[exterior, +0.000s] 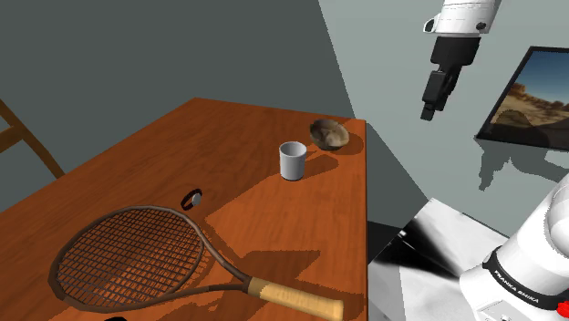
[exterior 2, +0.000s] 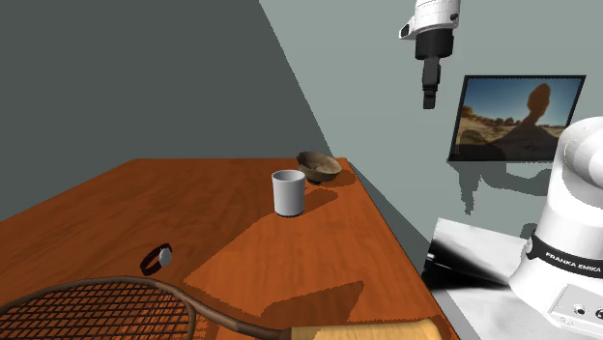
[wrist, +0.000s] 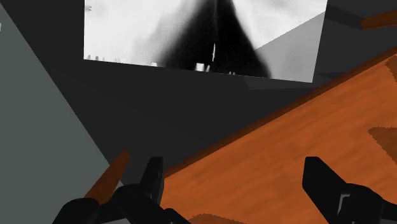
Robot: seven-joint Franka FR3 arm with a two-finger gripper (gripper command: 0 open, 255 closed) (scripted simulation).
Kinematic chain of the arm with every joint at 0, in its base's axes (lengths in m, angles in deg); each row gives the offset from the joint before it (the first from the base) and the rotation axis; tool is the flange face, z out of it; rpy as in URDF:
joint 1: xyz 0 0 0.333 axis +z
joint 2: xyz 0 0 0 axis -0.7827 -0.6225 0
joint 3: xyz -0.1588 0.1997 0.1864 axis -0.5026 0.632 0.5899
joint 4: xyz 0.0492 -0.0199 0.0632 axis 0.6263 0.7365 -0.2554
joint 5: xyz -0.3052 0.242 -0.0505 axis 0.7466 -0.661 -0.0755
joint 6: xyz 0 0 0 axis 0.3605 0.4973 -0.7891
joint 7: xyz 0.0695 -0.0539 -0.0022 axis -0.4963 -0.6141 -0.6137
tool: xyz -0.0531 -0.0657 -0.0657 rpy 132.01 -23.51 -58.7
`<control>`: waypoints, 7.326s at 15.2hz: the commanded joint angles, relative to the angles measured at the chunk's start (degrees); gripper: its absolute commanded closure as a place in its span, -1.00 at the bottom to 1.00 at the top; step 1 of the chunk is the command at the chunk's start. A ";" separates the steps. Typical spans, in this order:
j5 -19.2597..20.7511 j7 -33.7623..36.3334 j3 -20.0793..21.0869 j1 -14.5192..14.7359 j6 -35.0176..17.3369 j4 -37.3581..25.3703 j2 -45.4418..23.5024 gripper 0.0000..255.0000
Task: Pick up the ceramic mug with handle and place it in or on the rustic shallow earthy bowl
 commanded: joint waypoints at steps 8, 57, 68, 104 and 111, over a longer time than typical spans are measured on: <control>-2.49 6.99 6.18 1.99 -10.40 -2.05 -11.13 -1.00; 11.30 32.98 16.76 8.34 -30.70 -33.05 -61.74 1.00; 9.86 31.75 17.26 8.09 -23.44 -37.11 -58.35 1.00; 7.05 12.09 10.79 -2.72 -7.48 -49.34 -52.95 1.00; 6.96 8.54 9.27 -4.98 -10.00 -47.83 -53.68 1.00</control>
